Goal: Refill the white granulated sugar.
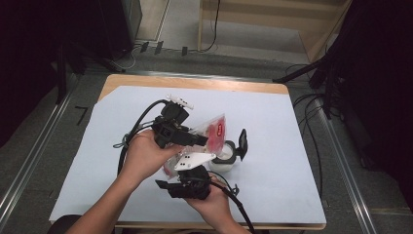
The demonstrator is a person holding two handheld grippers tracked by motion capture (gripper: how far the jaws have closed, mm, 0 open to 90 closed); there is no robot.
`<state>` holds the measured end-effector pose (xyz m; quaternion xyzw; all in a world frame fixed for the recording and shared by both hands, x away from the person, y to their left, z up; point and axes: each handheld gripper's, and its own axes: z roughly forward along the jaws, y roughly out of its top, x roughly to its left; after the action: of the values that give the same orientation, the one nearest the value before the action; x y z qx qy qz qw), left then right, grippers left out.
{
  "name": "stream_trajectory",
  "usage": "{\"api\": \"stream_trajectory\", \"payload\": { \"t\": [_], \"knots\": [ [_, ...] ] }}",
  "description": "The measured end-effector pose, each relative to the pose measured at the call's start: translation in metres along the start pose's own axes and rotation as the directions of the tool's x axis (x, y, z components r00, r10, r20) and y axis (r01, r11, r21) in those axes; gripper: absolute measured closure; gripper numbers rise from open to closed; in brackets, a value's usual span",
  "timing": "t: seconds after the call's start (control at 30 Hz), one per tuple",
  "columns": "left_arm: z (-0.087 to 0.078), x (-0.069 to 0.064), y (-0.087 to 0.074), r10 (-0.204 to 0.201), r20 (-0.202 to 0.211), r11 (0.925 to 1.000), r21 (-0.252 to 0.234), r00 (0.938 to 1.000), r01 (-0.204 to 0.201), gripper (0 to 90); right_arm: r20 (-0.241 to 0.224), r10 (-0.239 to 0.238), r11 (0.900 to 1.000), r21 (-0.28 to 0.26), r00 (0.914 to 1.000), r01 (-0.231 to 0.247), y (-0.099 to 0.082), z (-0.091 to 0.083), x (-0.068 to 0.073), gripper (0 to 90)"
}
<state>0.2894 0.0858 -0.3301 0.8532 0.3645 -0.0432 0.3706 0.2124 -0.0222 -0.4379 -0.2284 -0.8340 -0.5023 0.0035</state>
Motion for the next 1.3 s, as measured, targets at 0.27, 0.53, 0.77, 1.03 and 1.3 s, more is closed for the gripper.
{"api": "stream_trajectory", "payload": {
  "t": [0.27, 0.53, 0.77, 1.03, 1.3],
  "knots": [
    [0.002, 0.002, -0.001, -0.002, 0.008, 0.9991, 0.042, 1.0000, 0.001, 67.3, -0.007, -0.010, 0.9999, 0.012, 0.9999, 0.010, -0.006, 0.004, 0.002, 57.1],
    [0.006, 0.003, -0.002, -0.007, 0.004, 0.9963, 0.085, 1.0000, 0.006, 67.4, -0.009, -0.023, 0.9992, 0.034, 0.9997, 0.023, -0.013, 0.010, 0.003, 56.9],
    [0.009, 0.005, -0.002, -0.011, 0.010, 0.9943, 0.106, 0.9999, 0.010, 67.3, -0.024, -0.030, 0.9991, 0.030, 0.9993, 0.031, -0.018, 0.013, 0.002, 56.4],
    [0.016, 0.007, -0.003, -0.006, 0.005, 0.9920, 0.126, 1.0000, 0.006, 67.5, -0.016, -0.050, 0.9976, 0.046, 0.9986, 0.051, -0.024, 0.018, 0.002, 57.8],
    [0.023, 0.012, -0.004, 0.000, 0.010, 0.9893, 0.146, 1.0000, -0.001, 68.1, -0.013, -0.064, 0.9960, 0.062, 0.9979, 0.065, -0.030, 0.024, 0.002, 58.0]
  ]
}}
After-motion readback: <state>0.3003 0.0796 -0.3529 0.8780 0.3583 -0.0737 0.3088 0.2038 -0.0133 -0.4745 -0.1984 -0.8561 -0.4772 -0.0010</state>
